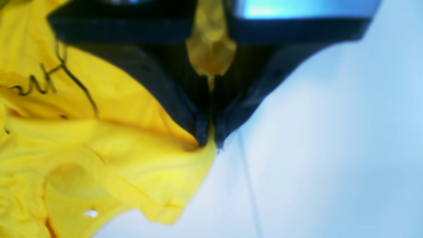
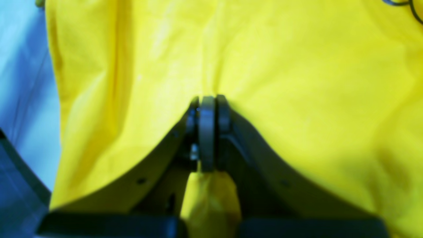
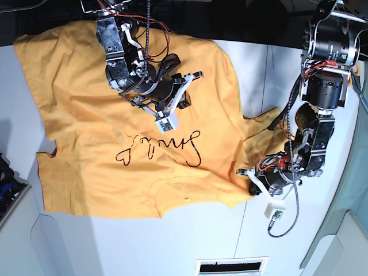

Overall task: Layout the t-shirt on the table in an organized manner, then fold the t-shirt properly
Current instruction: 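Pull the shirt edges with both grippers to smooth it flat, then move the right gripper to the shirt's middle and grasp the fabric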

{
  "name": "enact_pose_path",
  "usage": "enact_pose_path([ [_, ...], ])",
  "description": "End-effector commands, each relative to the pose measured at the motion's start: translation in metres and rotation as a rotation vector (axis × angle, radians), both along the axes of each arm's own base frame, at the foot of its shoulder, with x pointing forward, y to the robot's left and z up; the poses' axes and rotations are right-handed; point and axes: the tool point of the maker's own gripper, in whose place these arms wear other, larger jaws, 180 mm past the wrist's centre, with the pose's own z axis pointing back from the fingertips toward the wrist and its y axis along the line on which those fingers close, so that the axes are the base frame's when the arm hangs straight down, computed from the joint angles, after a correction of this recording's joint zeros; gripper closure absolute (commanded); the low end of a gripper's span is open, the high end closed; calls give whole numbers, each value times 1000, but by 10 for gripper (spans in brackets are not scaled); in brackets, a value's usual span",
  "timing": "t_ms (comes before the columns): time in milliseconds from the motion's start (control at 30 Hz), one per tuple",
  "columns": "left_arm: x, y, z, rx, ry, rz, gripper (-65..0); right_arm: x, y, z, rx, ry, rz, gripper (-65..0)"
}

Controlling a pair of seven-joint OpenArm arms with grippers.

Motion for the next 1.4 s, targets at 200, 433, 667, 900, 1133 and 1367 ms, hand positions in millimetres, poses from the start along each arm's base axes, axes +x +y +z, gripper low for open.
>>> enact_pose_path([
  [200,5,43,32,71,-38,-85,0,-18,-50,-17,-99,56,7,0],
  [433,-4,53,32,52,5,-119,0,-1,-96,-11,-185,-8,10,0],
  [667,-3,49,36,2,-7,-112,-170,10,-96,-2,-139,-44,-3,-229],
  [900,-13,47,24,-8,18,-113,-184,22,-62,48,-35,-129,46,-255],
  [1133,-33,47,1,-14,57,-106,-183,5,20,82,107,-171,204,-255],
  [1367,-27,65,0,43,39,-19,-52,-16,48,61,-138,-238,328,-373],
])
